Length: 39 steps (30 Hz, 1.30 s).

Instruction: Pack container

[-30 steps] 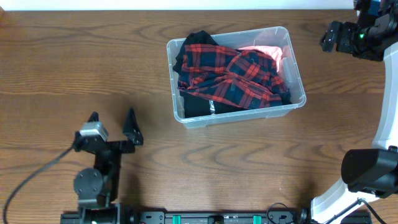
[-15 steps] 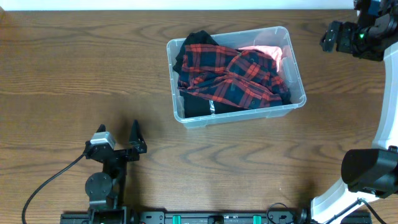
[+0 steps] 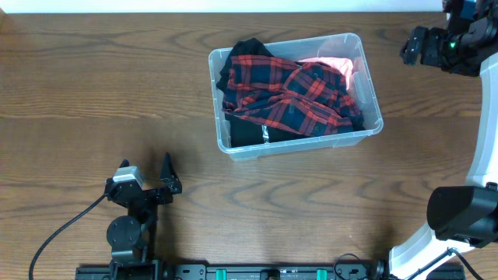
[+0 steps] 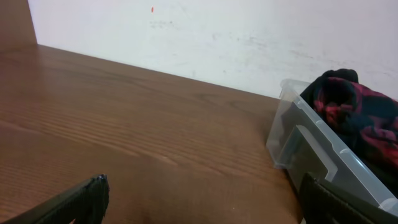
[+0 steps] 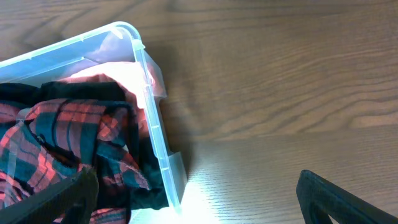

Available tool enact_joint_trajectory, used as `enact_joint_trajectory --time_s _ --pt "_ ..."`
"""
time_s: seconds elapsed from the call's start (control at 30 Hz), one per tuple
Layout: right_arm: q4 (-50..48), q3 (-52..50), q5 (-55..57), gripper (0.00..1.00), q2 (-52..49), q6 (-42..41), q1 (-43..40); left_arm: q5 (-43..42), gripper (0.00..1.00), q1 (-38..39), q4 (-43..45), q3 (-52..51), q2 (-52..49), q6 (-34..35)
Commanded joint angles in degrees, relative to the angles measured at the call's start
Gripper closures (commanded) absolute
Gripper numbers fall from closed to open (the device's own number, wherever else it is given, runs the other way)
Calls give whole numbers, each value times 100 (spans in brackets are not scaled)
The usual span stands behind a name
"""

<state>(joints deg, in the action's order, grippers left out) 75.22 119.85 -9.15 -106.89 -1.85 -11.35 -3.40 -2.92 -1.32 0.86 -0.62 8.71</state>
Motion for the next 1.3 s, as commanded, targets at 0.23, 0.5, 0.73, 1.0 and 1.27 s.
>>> enact_joint_trajectory --time_s 0.23,0.5,0.73,1.0,1.27 --pt "2 -2 15 1 0 107 7 63 2 -28 -254 -63 33 -120" --pt "2 -2 15 1 0 107 7 63 2 -28 -254 -63 33 -120" --pt "2 -2 15 1 0 107 7 63 2 -28 -254 -63 33 -120" --pt "4 -2 17 1 131 107 70 63 2 -28 -254 -63 33 -120" --pt "-33 -345 109 1 1491 216 824 63 2 -28 -254 -63 33 -120"
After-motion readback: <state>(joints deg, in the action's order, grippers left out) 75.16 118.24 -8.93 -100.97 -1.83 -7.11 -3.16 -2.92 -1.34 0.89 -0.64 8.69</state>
